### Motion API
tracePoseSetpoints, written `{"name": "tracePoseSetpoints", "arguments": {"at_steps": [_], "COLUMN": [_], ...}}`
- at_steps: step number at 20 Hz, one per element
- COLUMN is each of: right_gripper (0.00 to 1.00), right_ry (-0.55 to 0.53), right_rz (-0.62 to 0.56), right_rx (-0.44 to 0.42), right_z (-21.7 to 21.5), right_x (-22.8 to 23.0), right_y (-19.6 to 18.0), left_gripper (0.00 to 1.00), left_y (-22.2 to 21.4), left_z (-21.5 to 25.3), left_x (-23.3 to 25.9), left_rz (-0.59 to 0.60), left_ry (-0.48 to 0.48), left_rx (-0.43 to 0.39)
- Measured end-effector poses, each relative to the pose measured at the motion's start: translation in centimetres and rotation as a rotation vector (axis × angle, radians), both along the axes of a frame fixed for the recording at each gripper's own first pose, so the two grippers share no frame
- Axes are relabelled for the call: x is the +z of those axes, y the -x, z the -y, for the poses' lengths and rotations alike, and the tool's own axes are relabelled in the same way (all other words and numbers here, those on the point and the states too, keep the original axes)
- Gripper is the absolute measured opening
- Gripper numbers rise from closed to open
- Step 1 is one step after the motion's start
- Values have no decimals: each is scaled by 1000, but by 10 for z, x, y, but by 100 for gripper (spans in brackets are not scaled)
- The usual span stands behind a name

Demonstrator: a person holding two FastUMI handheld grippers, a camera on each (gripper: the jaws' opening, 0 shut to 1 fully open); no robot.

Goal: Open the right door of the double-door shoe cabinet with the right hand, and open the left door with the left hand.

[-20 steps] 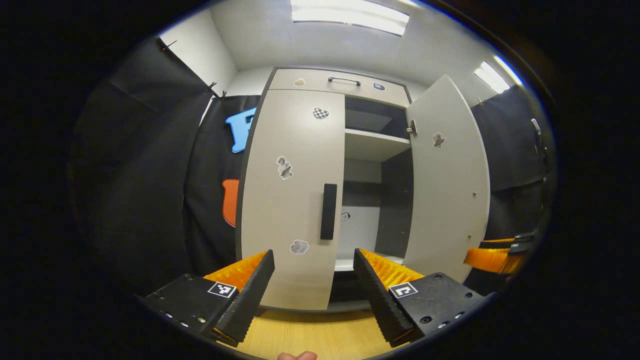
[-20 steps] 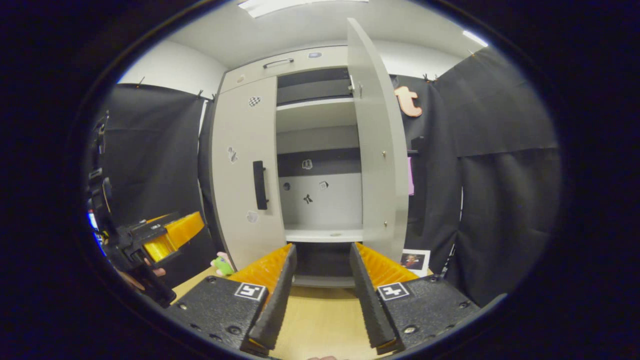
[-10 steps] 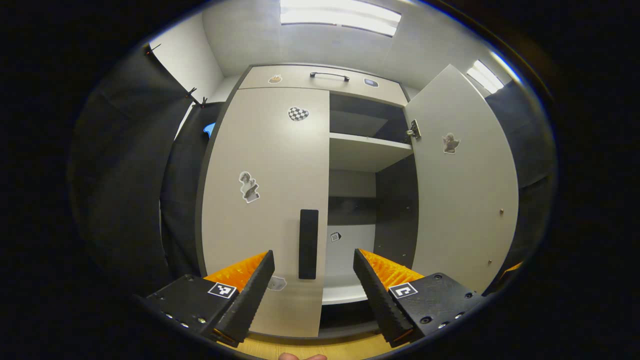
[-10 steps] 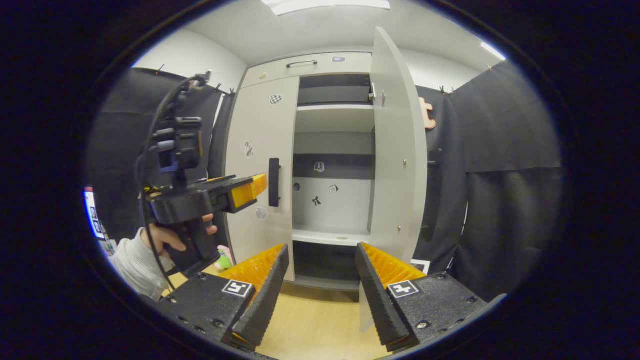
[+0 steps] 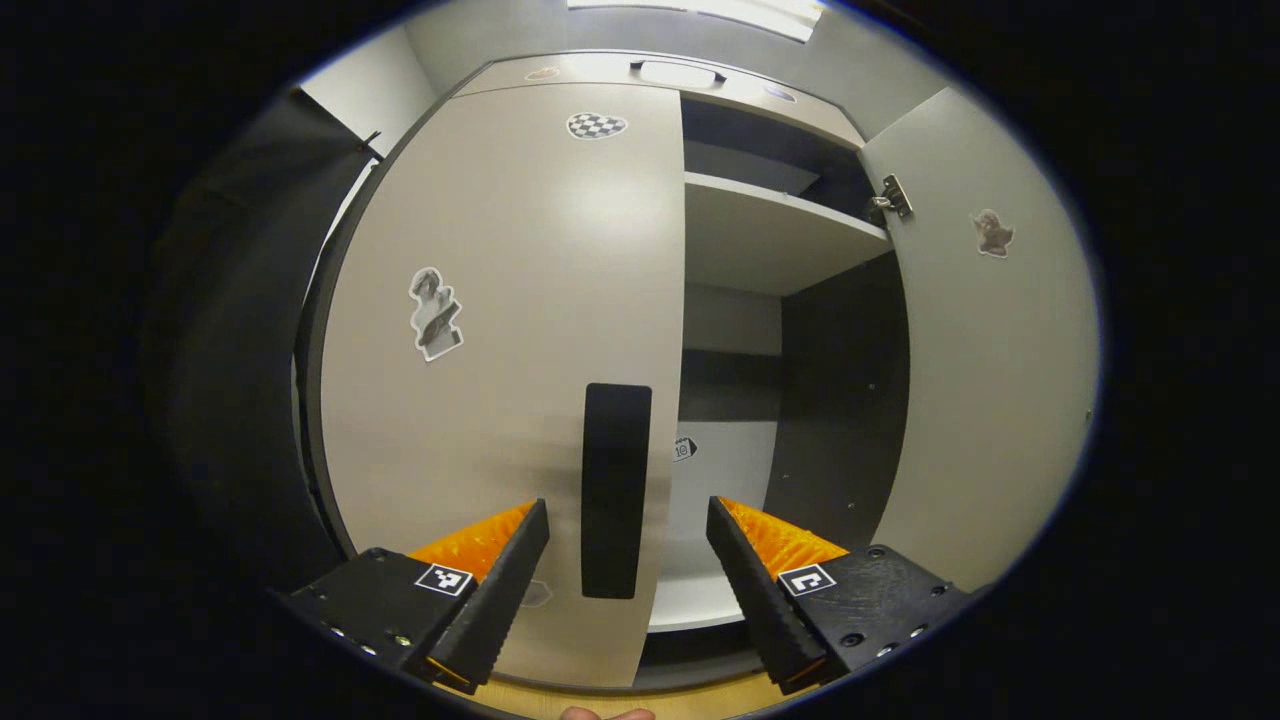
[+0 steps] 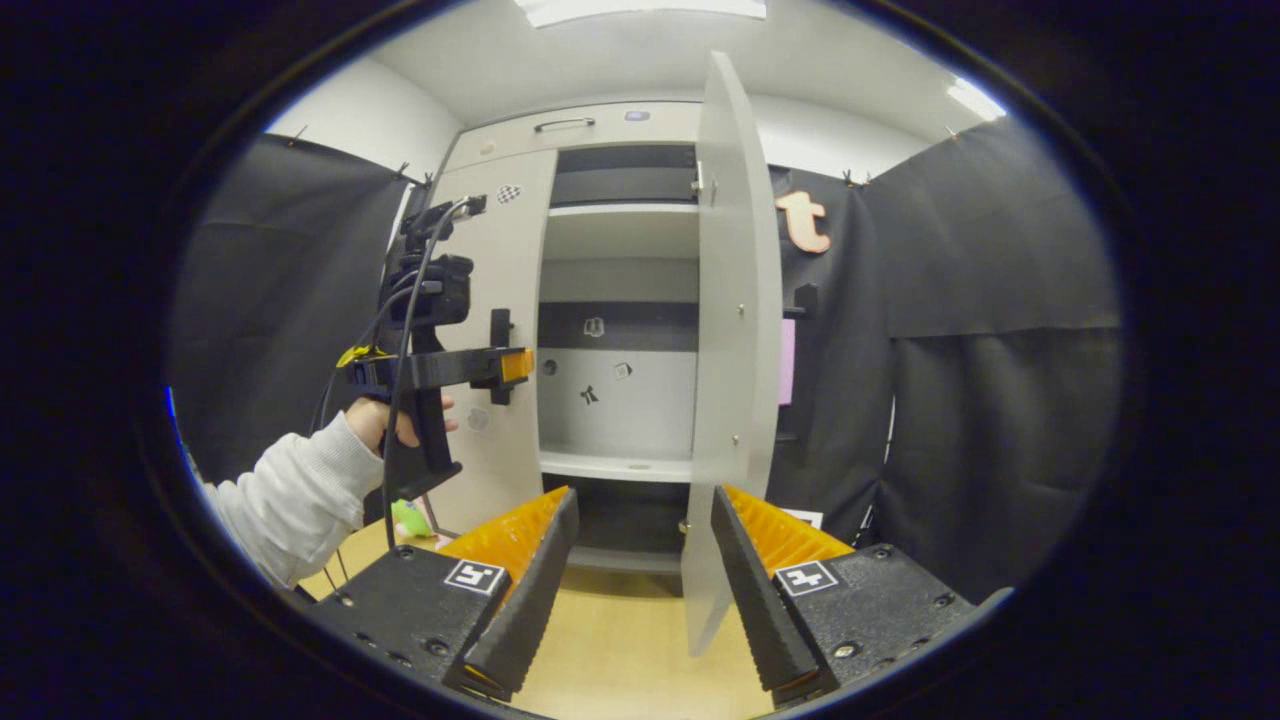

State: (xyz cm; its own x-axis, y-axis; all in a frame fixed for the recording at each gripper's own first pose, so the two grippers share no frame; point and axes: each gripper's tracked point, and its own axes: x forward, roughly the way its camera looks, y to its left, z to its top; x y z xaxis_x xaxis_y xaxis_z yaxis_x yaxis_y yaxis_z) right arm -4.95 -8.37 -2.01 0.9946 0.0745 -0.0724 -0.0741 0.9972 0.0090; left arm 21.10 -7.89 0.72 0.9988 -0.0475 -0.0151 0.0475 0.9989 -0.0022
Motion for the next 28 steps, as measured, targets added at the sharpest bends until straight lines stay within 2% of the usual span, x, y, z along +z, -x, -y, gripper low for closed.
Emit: {"name": "tracePoseSetpoints", "arguments": {"at_steps": [7,17,18,20,21,24,28], "right_gripper": [84,84,84,84,84,84,84], "right_ry": [4,-5,-5,-3,-3,-11,-16], "right_rz": [-7,-19,-19,-21,-25,-27,-29], "right_rx": [-28,-34,-34,-39,-40,-40,-31], "right_z": [1,1,0,2,3,3,0], "right_x": [-3,-7,-7,-8,-9,-11,-11], "right_y": [-2,-7,-7,-6,-5,-6,-5], "left_gripper": [95,93,80,42,34,29,11], "left_y": [-18,-20,-20,-18,-18,-18,-18], "left_z": [-5,-10,-14,-8,-8,-8,-8], "left_x": [-8,-7,-5,-8,-8,-8,-8], "left_rz": [-23,-18,-15,-33,-33,-18,-17], "left_ry": [-5,-5,-7,22,18,-22,-1], "left_rx": [16,31,38,14,18,21,-47]}}
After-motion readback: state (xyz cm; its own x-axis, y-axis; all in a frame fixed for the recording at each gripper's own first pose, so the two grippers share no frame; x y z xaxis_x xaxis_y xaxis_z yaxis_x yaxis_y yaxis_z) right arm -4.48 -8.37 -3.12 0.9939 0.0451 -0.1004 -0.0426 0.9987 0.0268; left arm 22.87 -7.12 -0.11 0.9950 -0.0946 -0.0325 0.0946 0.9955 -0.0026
